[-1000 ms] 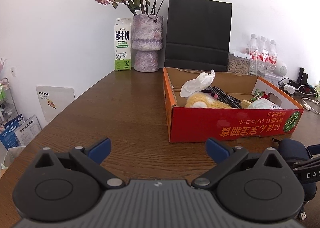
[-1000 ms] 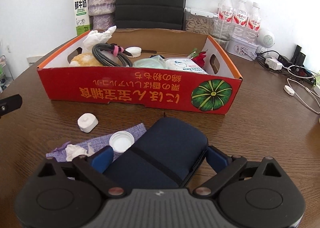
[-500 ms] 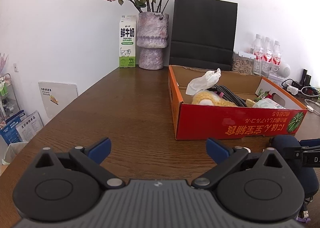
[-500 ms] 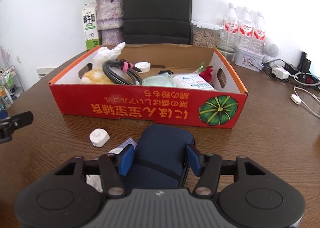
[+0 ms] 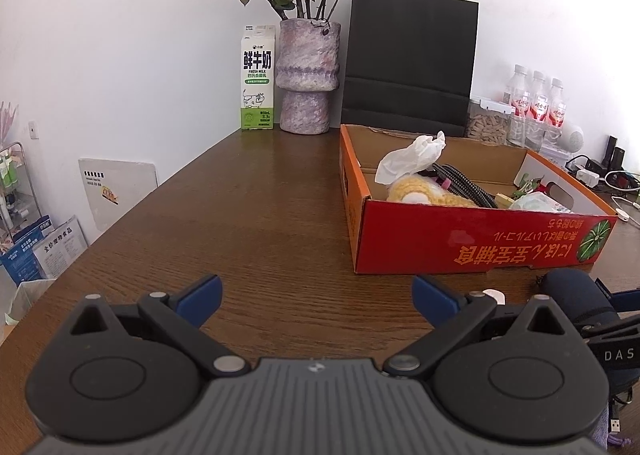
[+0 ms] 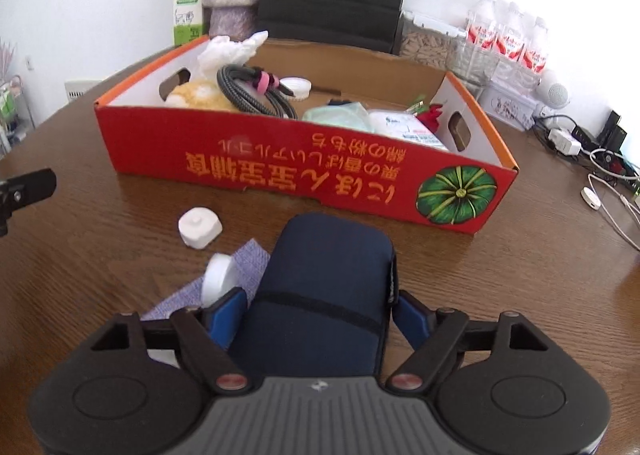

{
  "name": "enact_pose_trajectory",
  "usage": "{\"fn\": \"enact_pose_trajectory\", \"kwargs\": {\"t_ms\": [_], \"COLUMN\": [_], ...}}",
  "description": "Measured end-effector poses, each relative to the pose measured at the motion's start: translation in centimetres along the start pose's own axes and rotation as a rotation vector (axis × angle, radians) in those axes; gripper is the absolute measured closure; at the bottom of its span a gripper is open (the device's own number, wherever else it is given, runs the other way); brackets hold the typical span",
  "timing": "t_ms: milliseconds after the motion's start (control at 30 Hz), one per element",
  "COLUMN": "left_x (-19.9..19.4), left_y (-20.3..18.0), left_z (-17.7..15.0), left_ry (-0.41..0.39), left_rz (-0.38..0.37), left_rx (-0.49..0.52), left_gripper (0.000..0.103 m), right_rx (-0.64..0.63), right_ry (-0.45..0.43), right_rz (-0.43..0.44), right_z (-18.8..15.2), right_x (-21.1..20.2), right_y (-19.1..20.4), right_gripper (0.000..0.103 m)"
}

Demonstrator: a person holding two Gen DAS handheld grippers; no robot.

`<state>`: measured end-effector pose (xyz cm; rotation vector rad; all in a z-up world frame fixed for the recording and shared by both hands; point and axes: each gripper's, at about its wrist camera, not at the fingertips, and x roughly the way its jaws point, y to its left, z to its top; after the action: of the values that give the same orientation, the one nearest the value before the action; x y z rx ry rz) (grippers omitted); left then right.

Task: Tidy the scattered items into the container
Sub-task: 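Close the right tool on the navy glasses case and lift it, then reach the left tool to a white cap and grasp it while the right tool holds the case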

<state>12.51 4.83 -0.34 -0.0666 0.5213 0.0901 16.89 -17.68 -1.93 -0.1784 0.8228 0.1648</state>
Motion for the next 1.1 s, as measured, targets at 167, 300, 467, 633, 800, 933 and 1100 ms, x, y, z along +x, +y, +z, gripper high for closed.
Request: {"fn": "enact_pose_trajectory", "kwargs": {"t_ms": [167,300,467,633,800,933,1100], "left_x": [0.2,0.2,0.0,-0.2,-0.1,0.3,0.9], "left_y": [0.2,0.2,-0.5,-1.8,-3.9,-5.6,-7.5], "left_z": [0.0,0.1,0.1,0.4,0.4,0.1,-0.4], "left_ry": [0.007,0.006,0.005,0.004,0.014,0.039,0.067], "left_rz": [0.008,0.008,0.001,-0.012,-0.037,-0.073,-0.097], "left_rx": [-0.004,-0.008,0.007,0.035,0.070,0.089,0.109], "left_gripper": [0.000,0.000,0.000,0.000,0.000,0.000,0.000], "right_rx": [0.032,0.036,0.050,0.076,0.096,0.115,0.129], "right_ry": [-0.051,-0.082,-0.126,-0.175,-0.212,-0.219,-0.215], "right_rz": [0.033,0.050,0.067,0.074,0.055,0.040,0.040], "right_z": [0.2,0.2,0.4,0.5,0.3,-0.3,-1.3], "right_x": [-0.6,-1.3,-2.5,-4.0,-5.0,-5.1,-4.8], "right_y": [-0.4,-0.5,-0.9,-2.1,-4.1,-5.9,-7.6], "right_gripper": [0.039,0.040,0.040,0.040,0.040,0.040,0.040]}}
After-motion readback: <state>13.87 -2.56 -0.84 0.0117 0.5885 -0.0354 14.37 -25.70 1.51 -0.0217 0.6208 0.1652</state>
